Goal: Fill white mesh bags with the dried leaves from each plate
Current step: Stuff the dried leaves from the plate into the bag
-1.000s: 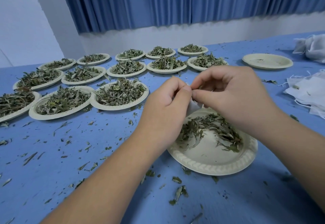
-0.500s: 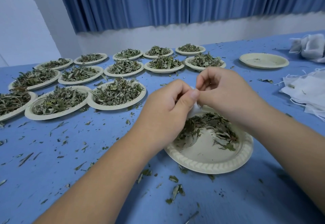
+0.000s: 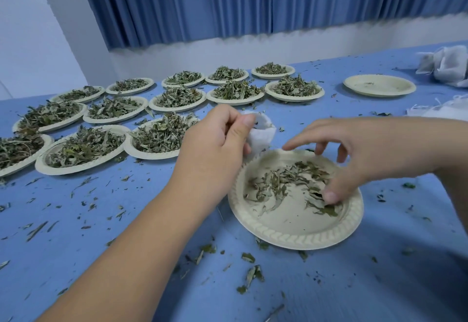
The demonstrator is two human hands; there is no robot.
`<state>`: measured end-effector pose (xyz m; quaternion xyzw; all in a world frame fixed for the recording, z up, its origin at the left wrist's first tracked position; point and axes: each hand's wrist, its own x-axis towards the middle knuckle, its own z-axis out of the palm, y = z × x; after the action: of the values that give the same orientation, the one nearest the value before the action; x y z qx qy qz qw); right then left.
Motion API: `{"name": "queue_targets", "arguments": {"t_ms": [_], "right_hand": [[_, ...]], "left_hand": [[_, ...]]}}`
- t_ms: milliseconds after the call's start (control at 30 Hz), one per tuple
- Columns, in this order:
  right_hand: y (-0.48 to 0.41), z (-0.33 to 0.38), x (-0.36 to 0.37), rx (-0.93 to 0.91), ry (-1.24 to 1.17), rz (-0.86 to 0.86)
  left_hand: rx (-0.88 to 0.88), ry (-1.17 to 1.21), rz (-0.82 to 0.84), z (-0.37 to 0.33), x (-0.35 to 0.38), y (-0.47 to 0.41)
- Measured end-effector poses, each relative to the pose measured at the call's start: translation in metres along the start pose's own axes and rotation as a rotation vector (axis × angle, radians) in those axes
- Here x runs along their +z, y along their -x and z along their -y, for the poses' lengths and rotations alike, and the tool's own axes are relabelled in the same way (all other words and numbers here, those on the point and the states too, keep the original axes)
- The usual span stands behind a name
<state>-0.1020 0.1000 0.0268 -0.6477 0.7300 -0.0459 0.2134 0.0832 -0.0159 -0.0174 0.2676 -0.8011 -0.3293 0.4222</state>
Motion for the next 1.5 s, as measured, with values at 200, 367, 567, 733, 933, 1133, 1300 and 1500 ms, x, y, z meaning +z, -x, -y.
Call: {"name": "queue_targets", "arguments": {"t_ms": [200,367,567,733,933,1133,1300,1500], "right_hand": [[-0.008,0.003,0.014,0.042,0.143,0.088],[-0.011,0.006,0.016,0.082,0.180,0.044],[-0.013,0.012,0.021,0.068,0.135,-0.062],[-0.015,0.015,0.023,0.055,0.159,-0.101],[-0.019,0.015,0.028,0.018,0.216,-0.075],[-0.022,0.019,0.032,0.011,0.185,-0.128],[-0.024,0.019,0.033,-0.032,0.178,-0.156],[-0.019,0.018,0.026,-0.089,0.036,-0.205]], "left_hand": [[0.082,-0.119,-0.067,0.003,-0.003,-0.004],[0.133,-0.202,-0.094,0.006,-0.004,-0.004],[0.164,-0.284,-0.058,0.007,-0.002,-0.004],[0.112,-0.292,0.019,0.007,-0.002,-0.003],[-0.040,-0.085,0.051,0.002,0.000,-0.001],[-0.195,0.043,0.126,-0.001,-0.001,-0.003],[-0.270,0.099,0.179,-0.002,-0.003,-0.003],[-0.241,0.048,0.173,-0.003,-0.003,-0.002]]}}
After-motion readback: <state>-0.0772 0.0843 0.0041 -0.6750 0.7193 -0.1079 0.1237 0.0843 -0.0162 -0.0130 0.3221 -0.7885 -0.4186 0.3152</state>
